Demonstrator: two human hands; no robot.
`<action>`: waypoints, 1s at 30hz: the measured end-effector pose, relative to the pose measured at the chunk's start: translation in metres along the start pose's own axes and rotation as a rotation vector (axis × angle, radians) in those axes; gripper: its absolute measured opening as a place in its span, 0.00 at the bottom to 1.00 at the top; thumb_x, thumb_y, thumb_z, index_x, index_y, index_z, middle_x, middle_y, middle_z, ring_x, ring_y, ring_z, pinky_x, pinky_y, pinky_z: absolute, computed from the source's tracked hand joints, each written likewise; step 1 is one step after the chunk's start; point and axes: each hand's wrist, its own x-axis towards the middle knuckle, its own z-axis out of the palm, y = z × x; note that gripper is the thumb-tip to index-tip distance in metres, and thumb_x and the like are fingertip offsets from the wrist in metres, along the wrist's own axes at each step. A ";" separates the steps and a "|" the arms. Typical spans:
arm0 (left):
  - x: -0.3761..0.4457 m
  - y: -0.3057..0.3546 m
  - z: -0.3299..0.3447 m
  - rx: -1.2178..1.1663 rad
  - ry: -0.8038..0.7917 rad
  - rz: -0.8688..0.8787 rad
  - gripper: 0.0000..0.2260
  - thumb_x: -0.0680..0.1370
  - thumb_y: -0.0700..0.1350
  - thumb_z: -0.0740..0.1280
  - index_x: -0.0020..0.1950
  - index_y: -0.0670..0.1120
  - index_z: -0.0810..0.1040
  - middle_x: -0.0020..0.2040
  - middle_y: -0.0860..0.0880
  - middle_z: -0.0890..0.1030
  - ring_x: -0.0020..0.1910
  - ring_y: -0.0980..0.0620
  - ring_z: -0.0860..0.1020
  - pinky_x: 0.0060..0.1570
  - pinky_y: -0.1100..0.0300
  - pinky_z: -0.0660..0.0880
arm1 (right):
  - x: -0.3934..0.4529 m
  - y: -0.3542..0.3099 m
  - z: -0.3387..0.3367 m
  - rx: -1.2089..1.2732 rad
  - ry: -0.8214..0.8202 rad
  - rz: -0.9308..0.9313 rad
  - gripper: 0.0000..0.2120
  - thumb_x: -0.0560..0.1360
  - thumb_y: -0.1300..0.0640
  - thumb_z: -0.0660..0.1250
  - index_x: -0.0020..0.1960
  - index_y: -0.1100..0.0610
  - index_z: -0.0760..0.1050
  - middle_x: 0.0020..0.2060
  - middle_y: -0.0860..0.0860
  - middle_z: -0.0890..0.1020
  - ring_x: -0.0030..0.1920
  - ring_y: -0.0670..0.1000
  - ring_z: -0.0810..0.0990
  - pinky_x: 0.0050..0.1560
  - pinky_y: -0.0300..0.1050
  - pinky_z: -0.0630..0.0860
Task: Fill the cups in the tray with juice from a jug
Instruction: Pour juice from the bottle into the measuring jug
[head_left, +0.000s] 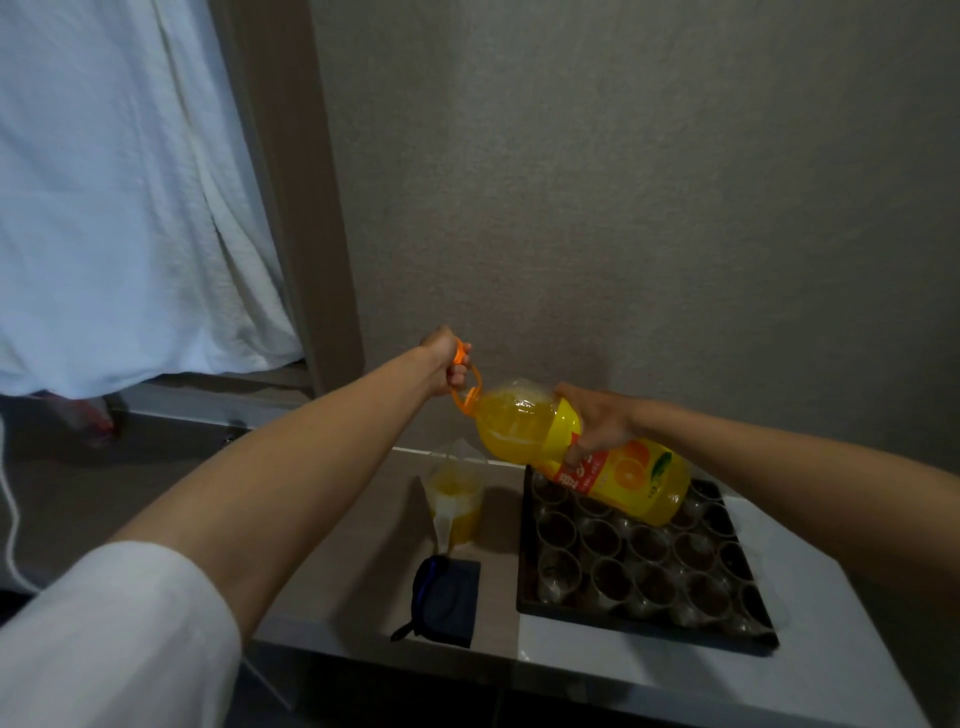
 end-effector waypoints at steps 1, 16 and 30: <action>-0.001 0.000 0.000 -0.004 -0.002 0.000 0.17 0.84 0.42 0.46 0.39 0.45 0.67 0.31 0.47 0.64 0.14 0.57 0.58 0.19 0.71 0.53 | 0.000 0.000 0.000 0.003 0.000 0.000 0.46 0.64 0.47 0.83 0.73 0.45 0.59 0.62 0.49 0.77 0.60 0.55 0.79 0.59 0.58 0.80; -0.006 0.000 -0.004 0.001 -0.010 -0.006 0.17 0.84 0.42 0.46 0.40 0.45 0.67 0.25 0.49 0.66 0.15 0.57 0.58 0.19 0.71 0.54 | -0.005 -0.006 0.001 -0.003 -0.004 0.002 0.48 0.66 0.47 0.82 0.76 0.45 0.57 0.63 0.48 0.76 0.61 0.55 0.78 0.58 0.56 0.80; -0.005 0.001 -0.002 0.019 -0.019 -0.016 0.16 0.83 0.40 0.46 0.41 0.45 0.67 0.22 0.49 0.65 0.16 0.57 0.58 0.19 0.70 0.53 | -0.007 -0.002 0.003 -0.029 0.010 0.022 0.44 0.64 0.44 0.82 0.70 0.43 0.60 0.63 0.49 0.77 0.59 0.55 0.79 0.58 0.59 0.81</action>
